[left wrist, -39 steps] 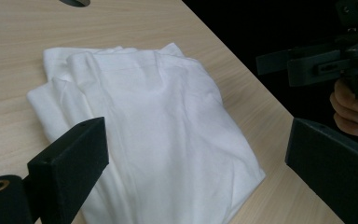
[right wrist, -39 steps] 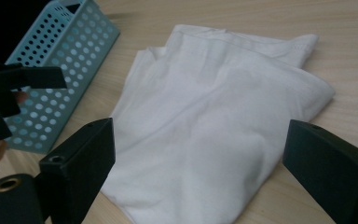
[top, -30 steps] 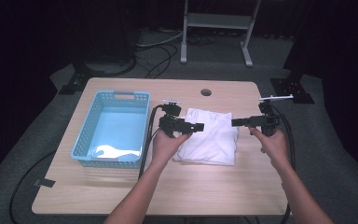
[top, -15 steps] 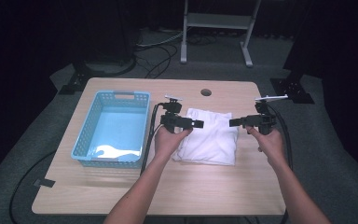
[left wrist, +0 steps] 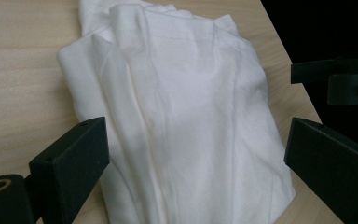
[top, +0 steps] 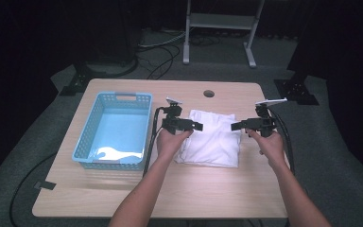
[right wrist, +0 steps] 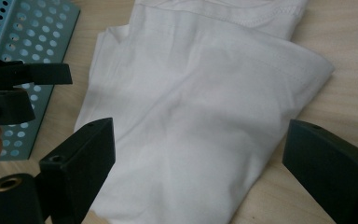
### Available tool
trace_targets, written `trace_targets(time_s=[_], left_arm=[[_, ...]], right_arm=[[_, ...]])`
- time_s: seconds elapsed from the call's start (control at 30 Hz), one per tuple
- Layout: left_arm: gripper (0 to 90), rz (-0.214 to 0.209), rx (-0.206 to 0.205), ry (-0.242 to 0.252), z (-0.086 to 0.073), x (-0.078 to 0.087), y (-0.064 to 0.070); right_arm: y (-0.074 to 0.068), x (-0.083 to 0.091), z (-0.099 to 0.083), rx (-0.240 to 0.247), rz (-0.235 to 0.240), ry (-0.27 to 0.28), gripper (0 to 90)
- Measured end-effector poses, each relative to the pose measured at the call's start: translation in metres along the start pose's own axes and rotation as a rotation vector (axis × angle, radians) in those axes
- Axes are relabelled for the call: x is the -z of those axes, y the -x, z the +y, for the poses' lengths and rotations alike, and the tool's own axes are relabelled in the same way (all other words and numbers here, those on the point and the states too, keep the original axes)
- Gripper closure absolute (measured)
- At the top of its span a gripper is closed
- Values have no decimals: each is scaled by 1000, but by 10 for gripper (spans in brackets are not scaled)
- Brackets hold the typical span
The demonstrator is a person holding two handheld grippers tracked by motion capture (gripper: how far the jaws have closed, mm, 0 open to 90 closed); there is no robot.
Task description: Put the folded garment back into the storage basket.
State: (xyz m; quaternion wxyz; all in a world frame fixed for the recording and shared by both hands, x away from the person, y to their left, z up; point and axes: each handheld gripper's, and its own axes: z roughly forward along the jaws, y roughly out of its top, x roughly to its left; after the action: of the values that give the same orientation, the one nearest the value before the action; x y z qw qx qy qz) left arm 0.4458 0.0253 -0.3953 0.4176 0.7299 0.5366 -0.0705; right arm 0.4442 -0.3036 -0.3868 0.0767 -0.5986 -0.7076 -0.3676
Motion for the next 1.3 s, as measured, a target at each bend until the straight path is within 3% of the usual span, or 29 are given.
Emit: trace_targets(time_s=[0.03, 0.5, 0.73, 0.8, 0.97, 1.13, 1.3], left_arm=[[61, 0, 21, -8, 0, -1, -3], [62, 33, 90, -69, -1, -7, -20], [96, -11, 129, -111, -2, -14, -26], [130, -19, 131, -112, -3, -15, -27], [222, -92, 149, -109, -4, -18, -32], [338, -97, 149, -114, -5, -20, -32], [393, -86, 153, -118, -5, -22, -31]], right_arm=[[1, -2, 0, -6, 1, -3, 93], [5, -8, -4, -10, -2, -8, 93], [9, -4, -6, -12, -5, 3, 93], [10, -3, -7, -9, -6, 6, 93], [13, 1, -9, -10, -12, 13, 93], [15, 3, -10, -7, -17, 16, 93], [18, 2, -11, -15, -12, 7, 94]])
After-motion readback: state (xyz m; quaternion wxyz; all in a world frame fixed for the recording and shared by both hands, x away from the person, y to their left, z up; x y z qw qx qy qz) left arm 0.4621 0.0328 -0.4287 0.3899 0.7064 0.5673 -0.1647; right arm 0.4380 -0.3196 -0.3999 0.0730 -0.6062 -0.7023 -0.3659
